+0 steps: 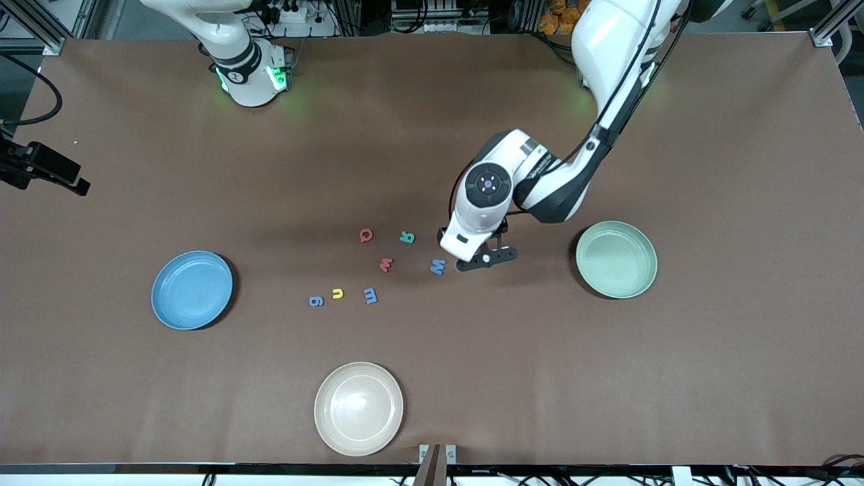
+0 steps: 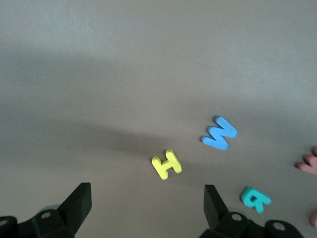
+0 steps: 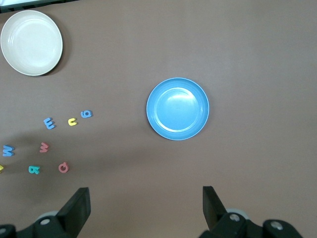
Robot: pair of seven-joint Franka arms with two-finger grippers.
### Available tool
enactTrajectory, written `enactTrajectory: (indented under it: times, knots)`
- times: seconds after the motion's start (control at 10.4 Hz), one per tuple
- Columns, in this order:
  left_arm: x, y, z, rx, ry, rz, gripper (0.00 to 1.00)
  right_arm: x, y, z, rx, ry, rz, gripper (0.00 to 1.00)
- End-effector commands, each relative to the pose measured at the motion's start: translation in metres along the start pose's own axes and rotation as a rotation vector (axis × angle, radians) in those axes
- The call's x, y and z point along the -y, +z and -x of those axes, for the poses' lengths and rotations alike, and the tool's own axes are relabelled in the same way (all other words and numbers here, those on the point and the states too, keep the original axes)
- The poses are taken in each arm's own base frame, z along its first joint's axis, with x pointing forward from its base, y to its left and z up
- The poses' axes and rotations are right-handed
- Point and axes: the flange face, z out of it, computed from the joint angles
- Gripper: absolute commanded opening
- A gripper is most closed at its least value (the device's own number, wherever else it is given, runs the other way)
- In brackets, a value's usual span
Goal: Sort upper and lower case letters into plates
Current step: 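Lower the left gripper onto the yellow H and close it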
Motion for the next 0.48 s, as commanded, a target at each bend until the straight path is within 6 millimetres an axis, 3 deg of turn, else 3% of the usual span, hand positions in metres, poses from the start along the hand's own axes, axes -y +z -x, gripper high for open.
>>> enactTrajectory:
  times: [0.0, 0.38]
  knots:
    - [-0.006, 0.015, 0.005, -0.03, -0.209, 0.036, 1.0, 0.0, -0.004, 0.001, 0.001, 0.013, -0.021, 1.0]
    - [-0.009, 0.055, 0.02, 0.016, -0.399, -0.003, 1.0, 0.0, -0.004, 0.001, 0.001, 0.013, -0.021, 1.0]
